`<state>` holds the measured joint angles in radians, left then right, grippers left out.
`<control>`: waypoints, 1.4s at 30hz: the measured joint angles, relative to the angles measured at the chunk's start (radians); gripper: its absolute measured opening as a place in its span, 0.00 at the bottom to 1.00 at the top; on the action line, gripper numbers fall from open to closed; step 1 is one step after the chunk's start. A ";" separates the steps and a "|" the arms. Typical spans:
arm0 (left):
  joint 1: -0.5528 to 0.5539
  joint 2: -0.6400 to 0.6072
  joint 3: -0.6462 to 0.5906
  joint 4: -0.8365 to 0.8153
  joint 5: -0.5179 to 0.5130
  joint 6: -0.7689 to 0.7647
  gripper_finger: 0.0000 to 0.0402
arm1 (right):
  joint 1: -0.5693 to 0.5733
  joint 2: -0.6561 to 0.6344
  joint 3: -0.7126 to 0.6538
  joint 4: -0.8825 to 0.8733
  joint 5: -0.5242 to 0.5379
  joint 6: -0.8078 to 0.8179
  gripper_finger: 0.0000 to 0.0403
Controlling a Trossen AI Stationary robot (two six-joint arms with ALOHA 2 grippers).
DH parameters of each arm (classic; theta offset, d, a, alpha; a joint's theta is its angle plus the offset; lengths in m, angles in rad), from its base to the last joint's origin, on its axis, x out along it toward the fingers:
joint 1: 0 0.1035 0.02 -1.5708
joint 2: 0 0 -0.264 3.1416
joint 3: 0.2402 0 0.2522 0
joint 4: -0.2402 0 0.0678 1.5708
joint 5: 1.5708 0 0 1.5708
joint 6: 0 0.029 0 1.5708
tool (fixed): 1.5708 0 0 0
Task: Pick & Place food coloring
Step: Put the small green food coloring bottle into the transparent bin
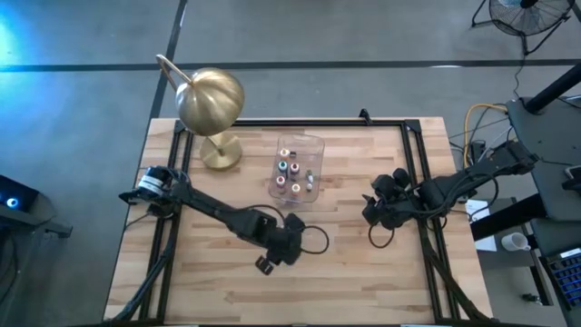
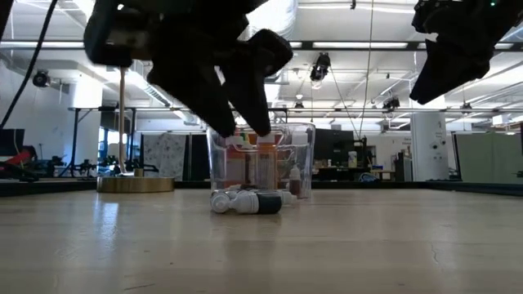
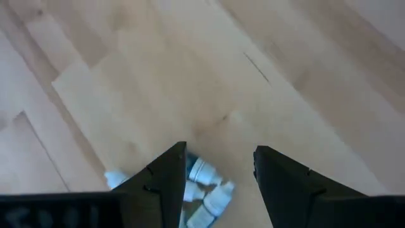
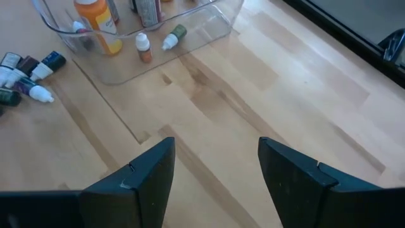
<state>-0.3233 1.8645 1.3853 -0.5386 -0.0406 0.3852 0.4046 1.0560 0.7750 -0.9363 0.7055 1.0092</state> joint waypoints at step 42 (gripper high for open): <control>0.097 0.003 -0.230 0.096 0.063 -0.324 0.26 | 0.001 0.006 -0.001 0.003 -0.002 0.039 0.54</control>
<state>-0.2265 1.8674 1.1551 -0.4421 0.0225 0.0610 0.4053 1.0622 0.7738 -0.9337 0.7040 1.0481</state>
